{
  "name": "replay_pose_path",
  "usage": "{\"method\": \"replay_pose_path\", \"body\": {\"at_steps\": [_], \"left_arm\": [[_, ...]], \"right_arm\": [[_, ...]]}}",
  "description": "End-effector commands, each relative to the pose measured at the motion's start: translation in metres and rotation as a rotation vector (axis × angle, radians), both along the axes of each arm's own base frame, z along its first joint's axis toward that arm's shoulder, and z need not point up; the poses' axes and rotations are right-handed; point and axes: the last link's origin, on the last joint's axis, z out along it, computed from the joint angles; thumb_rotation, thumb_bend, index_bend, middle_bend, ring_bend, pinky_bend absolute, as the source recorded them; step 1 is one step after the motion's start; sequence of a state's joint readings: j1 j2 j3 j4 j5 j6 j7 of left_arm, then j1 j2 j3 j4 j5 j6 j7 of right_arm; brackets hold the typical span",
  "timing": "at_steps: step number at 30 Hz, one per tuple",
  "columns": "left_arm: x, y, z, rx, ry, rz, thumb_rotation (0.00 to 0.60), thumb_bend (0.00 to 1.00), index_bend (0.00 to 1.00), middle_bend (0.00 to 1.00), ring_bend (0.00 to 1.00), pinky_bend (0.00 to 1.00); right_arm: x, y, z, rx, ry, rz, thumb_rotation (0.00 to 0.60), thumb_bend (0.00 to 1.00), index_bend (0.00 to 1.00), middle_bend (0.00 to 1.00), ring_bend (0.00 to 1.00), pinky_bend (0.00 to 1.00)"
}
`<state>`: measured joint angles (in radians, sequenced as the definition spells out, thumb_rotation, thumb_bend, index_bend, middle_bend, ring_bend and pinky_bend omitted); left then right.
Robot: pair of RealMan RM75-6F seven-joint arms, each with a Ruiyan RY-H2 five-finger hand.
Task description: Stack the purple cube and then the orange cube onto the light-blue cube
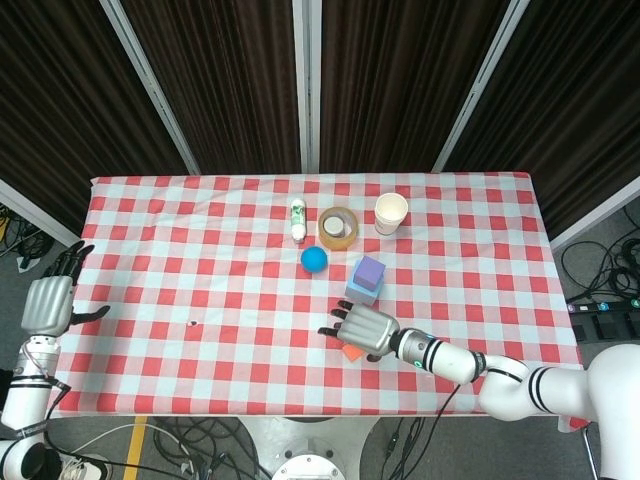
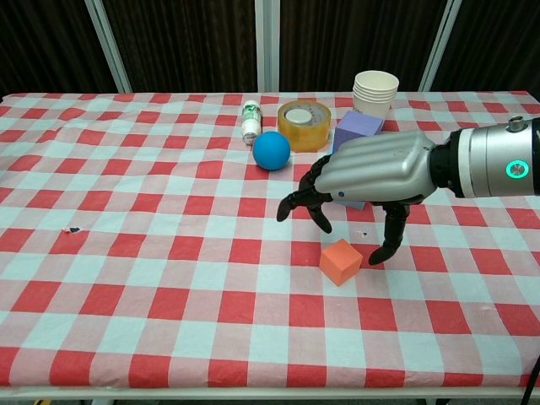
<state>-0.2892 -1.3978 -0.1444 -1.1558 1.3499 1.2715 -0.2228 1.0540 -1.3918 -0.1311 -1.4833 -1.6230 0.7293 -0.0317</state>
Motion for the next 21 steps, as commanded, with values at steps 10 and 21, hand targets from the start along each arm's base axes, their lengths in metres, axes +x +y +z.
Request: {"method": "replay_pose_path", "body": {"at_steps": [10, 21], "left_arm": [[0.0, 0.002, 0.0, 0.004, -0.003, 0.004, 0.6, 0.11, 0.16, 0.17, 0.13, 0.25], [-0.001, 0.002, 0.0, 0.005, -0.009, 0.006, 0.6, 0.11, 0.16, 0.17, 0.13, 0.25]], "right_arm": [[-0.002, 0.002, -0.01, 0.015, 0.017, -0.004, 0.6, 0.05, 0.14, 0.42, 0.15, 0.13], [-0.001, 0.0, -0.019, 0.021, 0.025, -0.008, 0.6, 0.05, 0.14, 0.43, 0.17, 0.13]]}}
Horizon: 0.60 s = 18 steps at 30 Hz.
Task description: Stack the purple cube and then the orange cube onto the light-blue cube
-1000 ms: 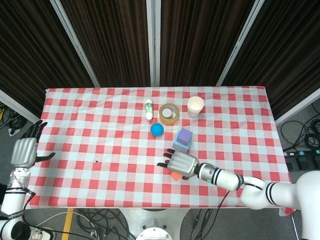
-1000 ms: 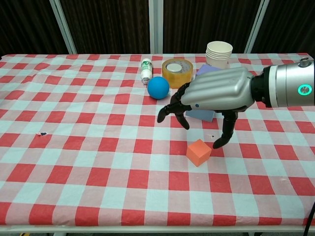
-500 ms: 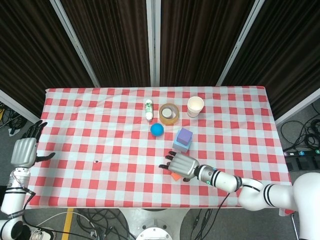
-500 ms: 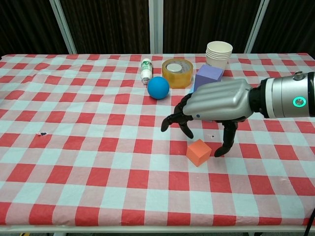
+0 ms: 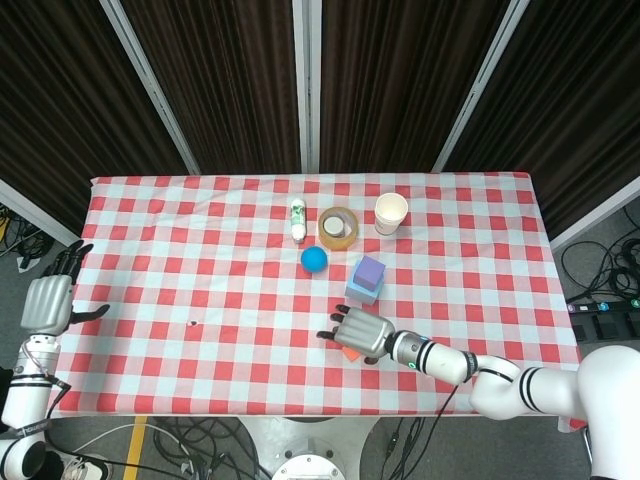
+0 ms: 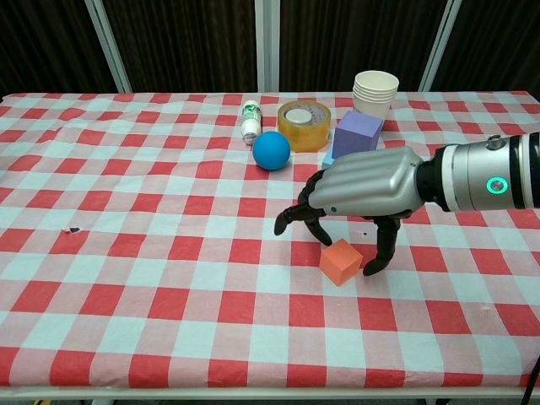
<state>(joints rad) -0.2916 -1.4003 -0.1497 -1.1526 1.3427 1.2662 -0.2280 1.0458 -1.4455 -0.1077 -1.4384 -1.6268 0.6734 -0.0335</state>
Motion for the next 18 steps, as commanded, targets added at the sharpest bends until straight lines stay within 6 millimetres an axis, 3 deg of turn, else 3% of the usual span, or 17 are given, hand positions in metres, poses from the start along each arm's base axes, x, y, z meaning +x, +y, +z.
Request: {"method": "replay_pose_path", "body": {"at_steps": [1, 18], "left_arm": [[-0.0004, 0.0001, 0.0002, 0.001, -0.002, 0.001, 0.6, 0.11, 0.16, 0.17, 0.13, 0.25], [-0.0029, 0.0, -0.0006, -0.001, -0.004, 0.014, 0.6, 0.11, 0.16, 0.17, 0.13, 0.25]], "right_arm": [[0.0012, -0.0004, -0.002, 0.001, -0.003, 0.0, 0.6, 0.05, 0.14, 0.43, 0.17, 0.13], [0.003, -0.0027, -0.011, -0.007, -0.007, -0.001, 0.6, 0.11, 0.17, 0.52, 0.24, 0.13]]}}
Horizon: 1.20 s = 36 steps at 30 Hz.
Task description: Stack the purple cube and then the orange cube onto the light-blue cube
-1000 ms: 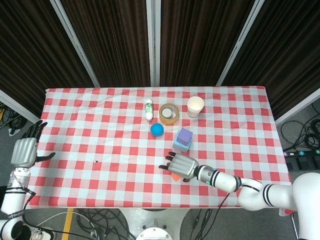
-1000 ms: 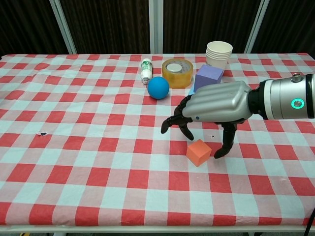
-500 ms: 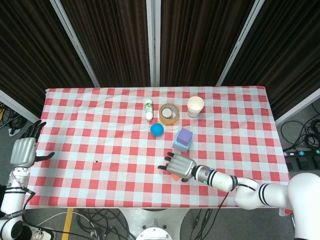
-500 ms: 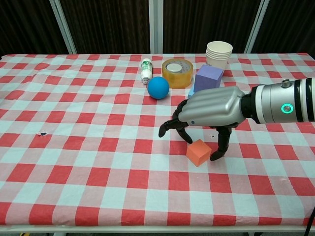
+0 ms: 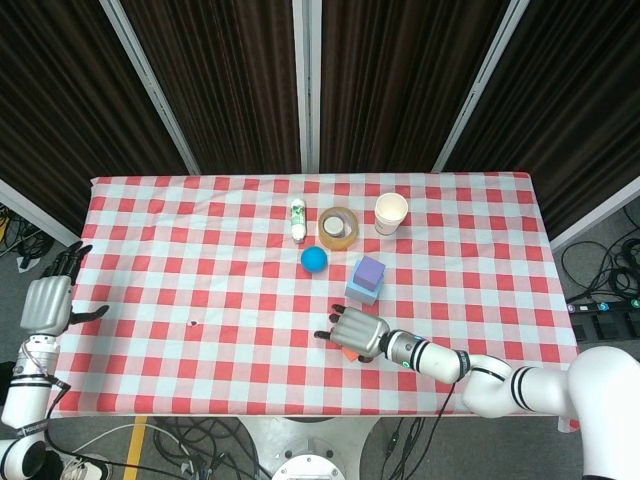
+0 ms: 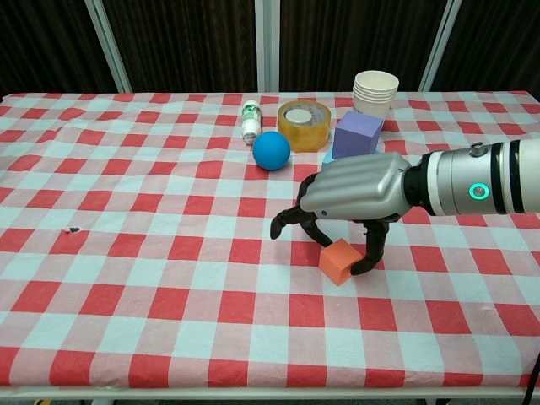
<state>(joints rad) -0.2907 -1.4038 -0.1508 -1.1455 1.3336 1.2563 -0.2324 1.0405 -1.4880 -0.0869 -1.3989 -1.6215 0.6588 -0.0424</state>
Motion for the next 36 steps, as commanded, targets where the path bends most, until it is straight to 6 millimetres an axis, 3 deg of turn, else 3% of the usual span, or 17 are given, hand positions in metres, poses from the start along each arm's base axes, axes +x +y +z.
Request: {"method": "replay_pose_path", "body": {"at_steps": [1, 8, 13, 27, 36], "left_arm": [[0.0, 0.0, 0.0, 0.0, 0.0, 0.0, 0.6, 0.11, 0.16, 0.17, 0.13, 0.25], [-0.001, 0.0, 0.0, 0.0, -0.005, 0.004, 0.6, 0.11, 0.16, 0.17, 0.13, 0.25], [-0.002, 0.0, 0.001, 0.001, -0.007, 0.007, 0.6, 0.11, 0.16, 0.17, 0.13, 0.25], [-0.002, 0.0, -0.002, -0.01, 0.003, 0.005, 0.6, 0.11, 0.16, 0.17, 0.13, 0.25], [-0.001, 0.0, -0.003, -0.011, 0.01, 0.002, 0.6, 0.11, 0.16, 0.17, 0.13, 0.25]], "right_arm": [[0.001, 0.0, 0.0, -0.002, -0.006, 0.0, 0.6, 0.12, 0.17, 0.52, 0.24, 0.13], [0.003, 0.0, 0.001, -0.001, -0.018, 0.003, 0.6, 0.16, 0.17, 0.54, 0.25, 0.14], [0.014, -0.006, 0.014, -0.016, -0.065, 0.023, 0.6, 0.17, 0.17, 0.54, 0.26, 0.14], [0.068, -0.06, 0.091, -0.113, -0.245, 0.183, 0.6, 0.18, 0.17, 0.54, 0.26, 0.17], [0.065, -0.087, 0.128, -0.193, -0.187, 0.293, 0.6, 0.18, 0.17, 0.54, 0.26, 0.22]]}}
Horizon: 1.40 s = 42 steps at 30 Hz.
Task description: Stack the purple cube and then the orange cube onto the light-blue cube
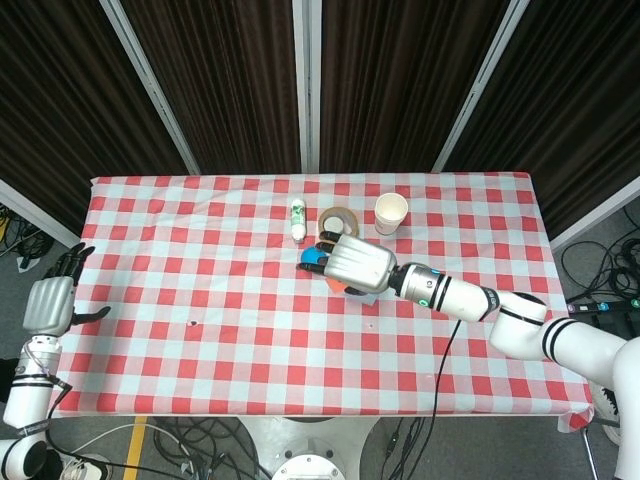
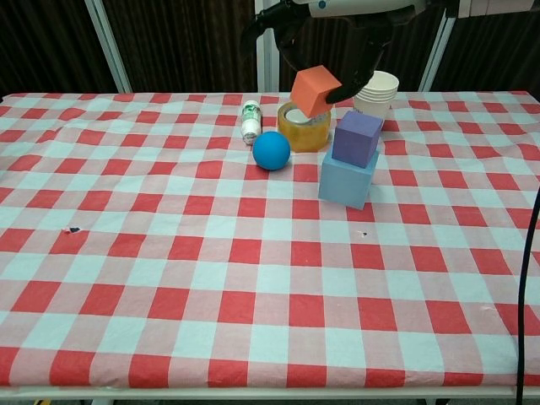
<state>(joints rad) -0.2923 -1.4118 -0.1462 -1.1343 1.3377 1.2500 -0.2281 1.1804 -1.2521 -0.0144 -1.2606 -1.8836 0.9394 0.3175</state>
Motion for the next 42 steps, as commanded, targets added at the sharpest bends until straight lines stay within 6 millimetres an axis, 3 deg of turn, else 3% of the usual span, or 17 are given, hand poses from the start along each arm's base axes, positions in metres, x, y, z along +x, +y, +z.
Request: {"method": "replay_pose_path", "body": {"at_steps": [1, 10, 21, 37, 42], "left_arm": [[0.0, 0.0, 0.0, 0.0, 0.0, 0.002, 0.6, 0.11, 0.16, 0.17, 0.13, 0.25], [-0.003, 0.001, -0.004, -0.012, 0.004, 0.011, 0.6, 0.11, 0.16, 0.17, 0.13, 0.25], [-0.006, 0.002, -0.008, -0.024, 0.003, 0.024, 0.6, 0.11, 0.17, 0.17, 0.13, 0.25], [-0.01, 0.004, -0.01, -0.025, -0.004, 0.04, 0.6, 0.11, 0.17, 0.17, 0.13, 0.25], [-0.012, 0.005, -0.011, -0.024, -0.005, 0.045, 0.6, 0.11, 0.17, 0.17, 0.13, 0.25]], "right_arm": [[-0.005, -0.006, 0.011, -0.027, 0.039, 0.053, 0.6, 0.18, 0.17, 0.54, 0.26, 0.23], [-0.021, -0.017, 0.026, -0.056, 0.124, 0.214, 0.6, 0.18, 0.17, 0.52, 0.26, 0.26], [-0.054, -0.027, 0.025, -0.027, 0.14, 0.142, 0.6, 0.18, 0.17, 0.51, 0.26, 0.27], [-0.048, -0.044, 0.027, 0.01, 0.168, 0.122, 0.6, 0.18, 0.17, 0.5, 0.26, 0.29], [-0.044, -0.048, 0.018, 0.09, 0.143, -0.026, 0.6, 0.18, 0.17, 0.5, 0.26, 0.3]]}}
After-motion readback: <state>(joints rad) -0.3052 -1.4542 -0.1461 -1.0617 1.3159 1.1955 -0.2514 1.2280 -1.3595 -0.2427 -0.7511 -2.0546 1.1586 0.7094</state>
